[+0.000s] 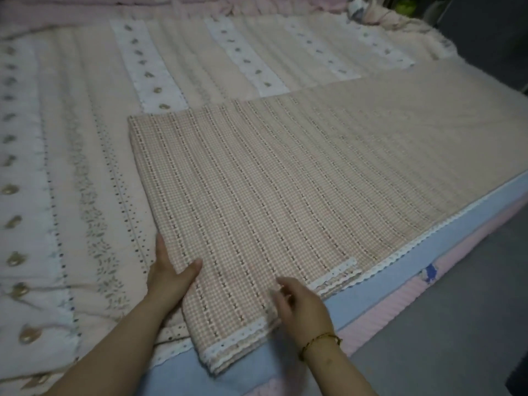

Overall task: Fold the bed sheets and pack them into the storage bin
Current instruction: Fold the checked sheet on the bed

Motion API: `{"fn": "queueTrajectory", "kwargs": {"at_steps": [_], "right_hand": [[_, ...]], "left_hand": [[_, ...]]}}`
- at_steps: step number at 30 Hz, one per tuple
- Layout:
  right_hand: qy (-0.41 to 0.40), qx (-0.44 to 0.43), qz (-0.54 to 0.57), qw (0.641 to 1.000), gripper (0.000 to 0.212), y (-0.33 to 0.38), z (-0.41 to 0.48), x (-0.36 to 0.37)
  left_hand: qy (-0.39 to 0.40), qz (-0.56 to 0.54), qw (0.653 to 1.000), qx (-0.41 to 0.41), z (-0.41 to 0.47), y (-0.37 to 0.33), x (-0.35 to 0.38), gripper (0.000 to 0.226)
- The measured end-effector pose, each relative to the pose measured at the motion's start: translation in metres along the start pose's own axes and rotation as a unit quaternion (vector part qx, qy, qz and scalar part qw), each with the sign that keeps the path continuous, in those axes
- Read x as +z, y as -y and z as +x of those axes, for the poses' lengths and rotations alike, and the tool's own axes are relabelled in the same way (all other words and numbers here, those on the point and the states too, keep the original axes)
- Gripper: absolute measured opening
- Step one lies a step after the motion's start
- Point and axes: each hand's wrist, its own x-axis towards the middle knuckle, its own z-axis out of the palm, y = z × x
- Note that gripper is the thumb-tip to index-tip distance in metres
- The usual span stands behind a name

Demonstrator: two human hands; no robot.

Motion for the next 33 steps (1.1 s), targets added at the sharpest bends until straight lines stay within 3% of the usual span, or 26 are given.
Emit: {"fn": "queueTrajectory", "kwargs": {"at_steps": [2,3,8,10,12,17,20,23,26,30,33], "right_hand": [[-0.119,0.019,0.035,0.992,0.032,-0.002,0.036,-0.029],[-0.138,0.024,0.021,0.99,0.033,-0.004,0.056,-0.044],[-0.057,0.013,-0.187,0.981,0.04,-0.019,0.119,-0.093],[-0.083,-0.044,-0.249,0.964,0.032,-0.018,0.136,-0.093],[-0.115,-0.124,-0.243,0.955,0.02,-0.01,0.156,-0.085],[-0.007,-0.258,-0.259,0.931,0.039,0.072,0.229,-0.05],[0.162,-0.285,-0.319,0.889,0.06,0.12,0.253,-0.017],[0.244,-0.326,-0.359,0.84,0.066,0.157,0.264,0.029],[0.257,-0.386,-0.377,0.802,0.066,0.183,0.273,0.075],[0.217,-0.477,-0.423,0.74,0.071,0.209,0.305,0.109],[0.172,-0.478,-0.449,0.735,0.071,0.232,0.342,0.108]], "left_hand": [[-0.038,-0.084,0.995,-0.026,0.01,-0.012,0.006,0.097],[-0.062,-0.113,0.991,-0.04,0.017,-0.017,0.01,0.084],[-0.157,-0.205,0.96,-0.111,0.047,-0.045,0.005,0.048],[-0.157,-0.206,0.955,-0.147,0.062,-0.048,0.001,0.044],[-0.157,-0.201,0.952,-0.168,0.066,-0.053,-0.001,0.045],[-0.171,-0.199,0.942,-0.21,0.047,-0.05,0.006,0.034],[-0.191,-0.189,0.936,-0.229,0.022,-0.034,0.018,0.022],[-0.207,-0.214,0.925,-0.235,0.017,-0.026,0.023,0.011],[-0.202,-0.24,0.916,-0.251,0.025,-0.016,0.022,0.002],[-0.198,-0.271,0.909,-0.247,0.035,0.002,0.018,0.01],[-0.183,-0.304,0.904,-0.24,0.038,0.004,0.017,0.005]]}}
